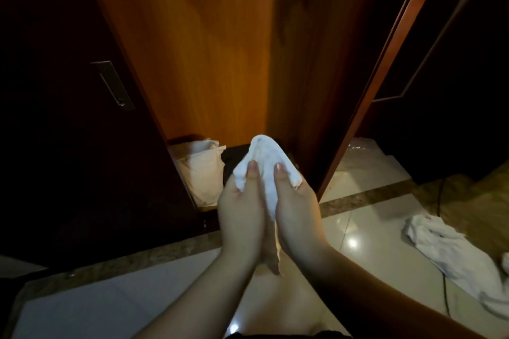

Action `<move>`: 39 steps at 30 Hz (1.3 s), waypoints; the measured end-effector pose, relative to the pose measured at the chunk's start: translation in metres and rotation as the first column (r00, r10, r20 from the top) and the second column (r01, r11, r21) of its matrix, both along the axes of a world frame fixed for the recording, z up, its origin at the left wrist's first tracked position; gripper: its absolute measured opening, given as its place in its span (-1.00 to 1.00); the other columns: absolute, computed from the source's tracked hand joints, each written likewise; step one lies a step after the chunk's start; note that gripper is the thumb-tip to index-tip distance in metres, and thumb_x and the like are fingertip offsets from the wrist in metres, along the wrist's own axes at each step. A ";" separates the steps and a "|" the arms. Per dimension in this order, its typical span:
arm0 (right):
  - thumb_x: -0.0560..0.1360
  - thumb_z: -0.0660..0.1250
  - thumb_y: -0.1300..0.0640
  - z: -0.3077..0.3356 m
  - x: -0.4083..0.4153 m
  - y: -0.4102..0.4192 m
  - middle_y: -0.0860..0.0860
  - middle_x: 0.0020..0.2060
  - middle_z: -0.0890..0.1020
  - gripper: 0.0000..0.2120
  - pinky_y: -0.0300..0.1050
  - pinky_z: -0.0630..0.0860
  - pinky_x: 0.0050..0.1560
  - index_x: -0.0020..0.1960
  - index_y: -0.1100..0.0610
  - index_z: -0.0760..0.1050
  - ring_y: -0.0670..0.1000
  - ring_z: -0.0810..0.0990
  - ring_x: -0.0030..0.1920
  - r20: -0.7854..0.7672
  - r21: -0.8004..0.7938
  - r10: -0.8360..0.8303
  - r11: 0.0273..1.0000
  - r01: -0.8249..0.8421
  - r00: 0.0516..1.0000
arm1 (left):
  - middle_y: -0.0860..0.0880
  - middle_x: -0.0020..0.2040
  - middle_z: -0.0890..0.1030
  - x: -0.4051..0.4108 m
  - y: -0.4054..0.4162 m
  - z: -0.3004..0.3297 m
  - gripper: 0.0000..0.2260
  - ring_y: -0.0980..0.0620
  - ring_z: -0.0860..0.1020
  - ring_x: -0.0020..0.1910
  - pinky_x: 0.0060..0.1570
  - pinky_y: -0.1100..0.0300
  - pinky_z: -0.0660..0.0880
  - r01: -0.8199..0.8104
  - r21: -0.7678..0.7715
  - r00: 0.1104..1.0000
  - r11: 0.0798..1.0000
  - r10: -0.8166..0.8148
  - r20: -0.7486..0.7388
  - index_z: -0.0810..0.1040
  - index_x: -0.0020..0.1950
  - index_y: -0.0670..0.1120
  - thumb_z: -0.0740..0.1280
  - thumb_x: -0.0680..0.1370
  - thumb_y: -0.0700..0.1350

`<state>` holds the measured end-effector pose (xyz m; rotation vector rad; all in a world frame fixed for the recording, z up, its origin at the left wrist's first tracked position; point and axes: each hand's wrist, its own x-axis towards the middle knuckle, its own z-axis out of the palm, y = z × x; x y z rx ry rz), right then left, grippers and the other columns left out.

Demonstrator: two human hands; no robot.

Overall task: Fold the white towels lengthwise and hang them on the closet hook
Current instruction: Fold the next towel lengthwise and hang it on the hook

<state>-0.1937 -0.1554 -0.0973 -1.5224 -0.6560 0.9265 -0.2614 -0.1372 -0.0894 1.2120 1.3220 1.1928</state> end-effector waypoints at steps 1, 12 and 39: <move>0.55 0.23 -0.32 0.002 -0.004 -0.003 -0.31 -0.20 0.67 -0.87 -0.40 0.50 -0.15 -0.12 -0.37 0.50 -0.30 0.64 -0.12 0.036 0.028 0.035 0.999 -0.036 0.999 | 0.37 -0.15 0.64 0.002 -0.005 -0.002 -0.71 0.38 0.60 -0.12 -0.28 0.55 0.44 0.022 0.022 1.000 1.000 -0.023 0.014 0.60 0.07 0.16 0.19 0.55 0.26; 0.30 0.20 -0.62 0.018 0.037 0.003 -0.11 0.08 0.71 -0.39 -0.07 0.55 0.23 0.14 -0.26 0.56 -0.12 0.66 0.15 0.084 0.180 0.420 0.885 -0.428 0.904 | 0.24 0.33 0.55 -0.010 0.000 0.005 -0.43 0.25 0.43 0.39 0.44 0.11 0.32 0.492 0.046 0.811 0.869 -0.477 0.340 0.27 0.56 0.07 0.13 0.57 0.21; 0.29 0.39 -0.44 0.172 0.105 0.058 0.02 0.12 0.71 -0.40 -0.07 0.60 0.18 0.11 -0.05 0.70 0.06 0.66 0.20 0.211 0.292 0.716 0.604 -0.742 0.666 | -0.09 0.24 0.65 -0.012 0.080 0.102 -0.69 -0.11 0.60 0.26 0.24 -0.06 0.53 0.678 0.220 0.651 0.701 -0.712 0.263 0.68 0.18 0.06 0.50 0.44 0.04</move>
